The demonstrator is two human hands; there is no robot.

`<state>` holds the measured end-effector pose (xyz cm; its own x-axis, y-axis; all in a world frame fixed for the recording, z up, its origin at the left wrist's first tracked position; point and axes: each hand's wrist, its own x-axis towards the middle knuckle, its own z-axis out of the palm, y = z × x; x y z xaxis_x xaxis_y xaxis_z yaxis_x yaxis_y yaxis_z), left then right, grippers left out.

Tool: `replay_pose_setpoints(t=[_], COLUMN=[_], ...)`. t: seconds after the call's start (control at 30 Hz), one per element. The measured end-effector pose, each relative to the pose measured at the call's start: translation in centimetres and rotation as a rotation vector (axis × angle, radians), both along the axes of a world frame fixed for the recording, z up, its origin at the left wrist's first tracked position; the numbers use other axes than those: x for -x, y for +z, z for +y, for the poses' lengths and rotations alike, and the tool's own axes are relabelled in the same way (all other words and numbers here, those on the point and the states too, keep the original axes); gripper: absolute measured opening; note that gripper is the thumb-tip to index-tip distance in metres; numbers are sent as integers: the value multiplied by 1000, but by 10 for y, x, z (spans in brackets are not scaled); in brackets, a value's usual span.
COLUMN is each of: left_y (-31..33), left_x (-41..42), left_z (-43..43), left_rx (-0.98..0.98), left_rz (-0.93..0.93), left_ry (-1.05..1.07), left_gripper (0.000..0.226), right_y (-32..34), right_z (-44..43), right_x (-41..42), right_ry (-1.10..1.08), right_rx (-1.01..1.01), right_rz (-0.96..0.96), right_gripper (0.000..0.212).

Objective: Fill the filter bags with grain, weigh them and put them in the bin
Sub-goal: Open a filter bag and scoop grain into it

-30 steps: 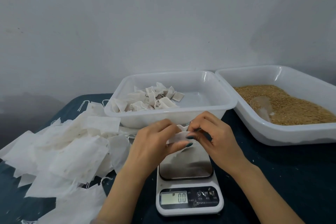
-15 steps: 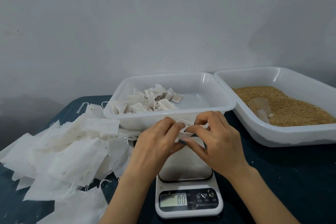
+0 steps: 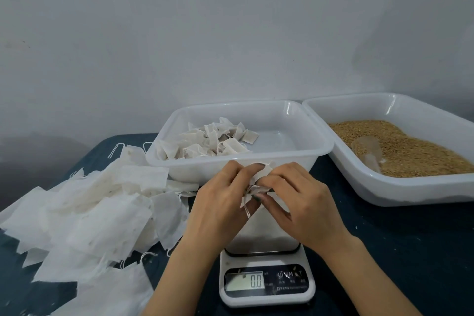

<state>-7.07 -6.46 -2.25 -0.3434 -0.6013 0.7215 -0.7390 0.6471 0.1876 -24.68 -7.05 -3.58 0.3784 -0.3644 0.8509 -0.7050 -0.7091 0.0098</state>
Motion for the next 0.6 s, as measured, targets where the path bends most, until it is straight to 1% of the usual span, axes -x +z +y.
replay_pose_setpoints(t=[0.1, 0.2, 0.3, 0.4, 0.5, 0.57, 0.6], left_y=[-1, -1, -1, -3, -6, -7, -8], left_x=[1, 2, 5, 7, 7, 6, 6], left_z=[-1, 0, 1, 1, -1, -3, -3], left_rx=[-26, -76, -130, -201, -342, -438, -471], left_rz=[35, 92, 135, 230, 310, 331, 331], left_ry=[-40, -89, -132, -188, -242, -274, -281], left_gripper=[61, 62, 66, 70, 79, 85, 84], right_y=[1, 2, 3, 4, 2, 0, 0], right_z=[1, 2, 2, 4, 6, 6, 6], right_x=[0, -1, 0, -1, -5, -7, -8], right_ry=[-2, 5, 41, 89, 153, 194, 211], right_rx=[-28, -37, -45, -73, -123, -150, -157], right_rz=[-45, -108, -148, -145, -143, -160, -168], right_gripper=[26, 29, 24, 15, 9, 7, 7])
